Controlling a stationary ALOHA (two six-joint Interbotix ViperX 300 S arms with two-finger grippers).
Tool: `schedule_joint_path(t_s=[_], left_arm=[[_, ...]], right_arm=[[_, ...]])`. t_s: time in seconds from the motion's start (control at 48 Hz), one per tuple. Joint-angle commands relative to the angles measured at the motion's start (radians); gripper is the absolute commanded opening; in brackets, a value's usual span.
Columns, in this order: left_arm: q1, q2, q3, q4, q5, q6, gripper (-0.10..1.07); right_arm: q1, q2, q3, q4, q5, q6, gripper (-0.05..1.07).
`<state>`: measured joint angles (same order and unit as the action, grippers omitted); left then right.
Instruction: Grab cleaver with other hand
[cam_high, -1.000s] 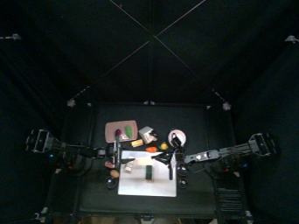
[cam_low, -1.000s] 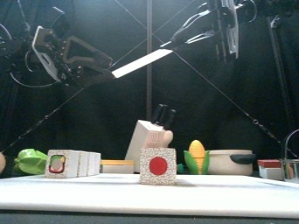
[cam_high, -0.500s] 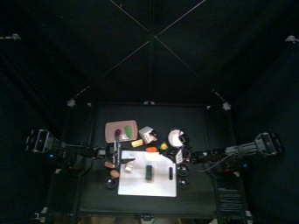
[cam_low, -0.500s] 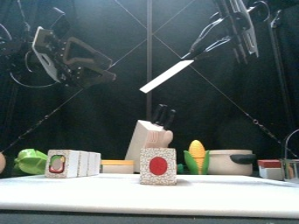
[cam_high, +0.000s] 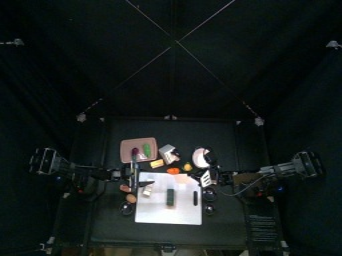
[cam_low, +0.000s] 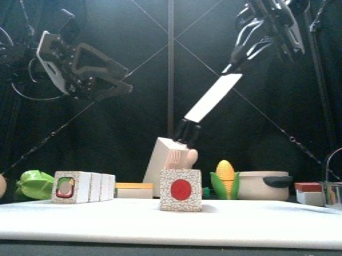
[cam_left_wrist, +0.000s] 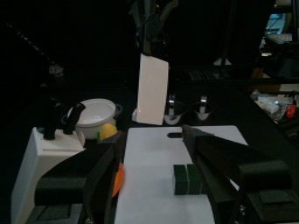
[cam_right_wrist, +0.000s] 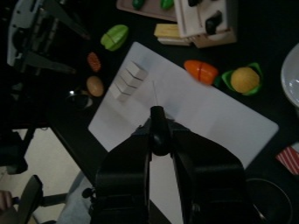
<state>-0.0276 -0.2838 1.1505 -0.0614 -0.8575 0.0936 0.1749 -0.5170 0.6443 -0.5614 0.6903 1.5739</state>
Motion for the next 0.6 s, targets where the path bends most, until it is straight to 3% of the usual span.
schedule_joint_path(t_s=[0.0,0.104,0.271,0.458,0.583], left_arm=[[-0.002,-0.006,-0.021,-0.005,0.000,0.003,0.91],[-0.002,-0.008,-0.023,-0.003,0.002,0.003,0.91],[-0.002,-0.008,-0.021,-0.003,0.002,0.003,0.91],[-0.002,-0.008,-0.020,0.000,0.002,0.005,0.91],[-0.002,-0.008,-0.018,0.003,0.002,0.005,0.91]], right_arm=[[0.006,-0.015,-0.037,0.032,0.000,-0.046,0.51],[0.014,-0.014,-0.044,0.038,-0.054,-0.118,0.51],[0.014,-0.012,0.002,-0.066,-0.253,-0.252,0.50],[0.008,-0.015,0.081,-0.221,-0.431,-0.270,0.50],[0.008,-0.015,0.104,-0.348,-0.472,-0.259,0.50]])
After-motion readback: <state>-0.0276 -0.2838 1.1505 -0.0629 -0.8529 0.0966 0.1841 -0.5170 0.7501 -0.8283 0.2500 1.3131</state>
